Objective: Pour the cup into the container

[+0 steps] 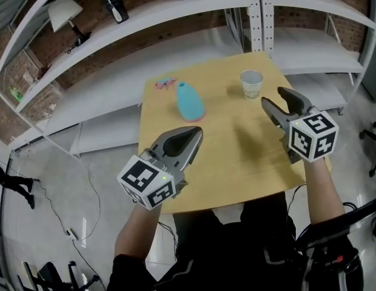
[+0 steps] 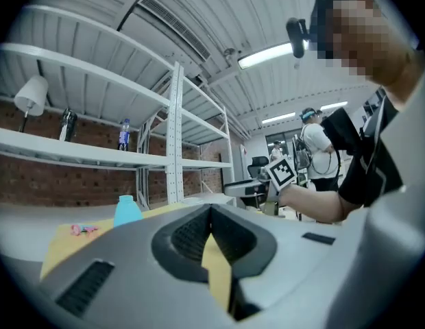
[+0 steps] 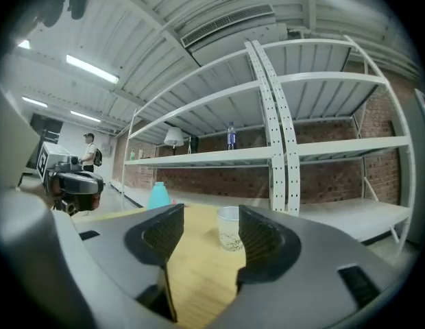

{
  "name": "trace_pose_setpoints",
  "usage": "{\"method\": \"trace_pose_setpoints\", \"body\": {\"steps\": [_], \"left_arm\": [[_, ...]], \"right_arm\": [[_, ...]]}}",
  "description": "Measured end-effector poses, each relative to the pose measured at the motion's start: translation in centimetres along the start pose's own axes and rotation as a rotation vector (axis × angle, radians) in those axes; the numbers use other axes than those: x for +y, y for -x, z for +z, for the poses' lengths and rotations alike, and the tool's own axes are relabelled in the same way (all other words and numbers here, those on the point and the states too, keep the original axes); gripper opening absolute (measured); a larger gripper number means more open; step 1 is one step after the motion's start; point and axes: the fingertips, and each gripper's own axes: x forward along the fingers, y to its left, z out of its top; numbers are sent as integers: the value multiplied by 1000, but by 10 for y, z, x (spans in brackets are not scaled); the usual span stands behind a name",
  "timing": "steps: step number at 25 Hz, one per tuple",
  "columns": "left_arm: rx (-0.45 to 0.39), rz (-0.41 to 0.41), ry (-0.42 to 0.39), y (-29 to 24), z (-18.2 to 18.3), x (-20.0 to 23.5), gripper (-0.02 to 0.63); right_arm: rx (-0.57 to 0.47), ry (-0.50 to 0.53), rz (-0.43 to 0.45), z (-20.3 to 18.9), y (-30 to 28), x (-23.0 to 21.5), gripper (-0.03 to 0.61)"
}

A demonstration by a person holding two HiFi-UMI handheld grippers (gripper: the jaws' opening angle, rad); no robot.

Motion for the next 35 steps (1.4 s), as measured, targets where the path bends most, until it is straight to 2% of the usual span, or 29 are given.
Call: {"method": "trace_pose_setpoints", "body": {"steps": [4, 8, 11, 25, 29, 35], "left_arm": [[-18, -31, 32, -12, -7, 23, 2], [-2, -64, 41, -26, -22, 36, 2], [10, -78, 78, -32, -38, 41, 2], [46, -114, 153, -43, -67, 43, 2], [59, -134, 108, -43, -69, 36, 2], [51, -141, 102, -44, -68, 36, 2]], "right_arm": [[51, -17, 19, -12, -36, -10, 262], [125, -44, 19, -33, -64, -22, 305], [161, -90, 25, -47, -78, -30, 319], [233, -89, 31, -67, -123, -42, 328], [243, -97, 22, -70, -128, -41, 327], [238, -95, 8, -68, -131, -44, 308]]}}
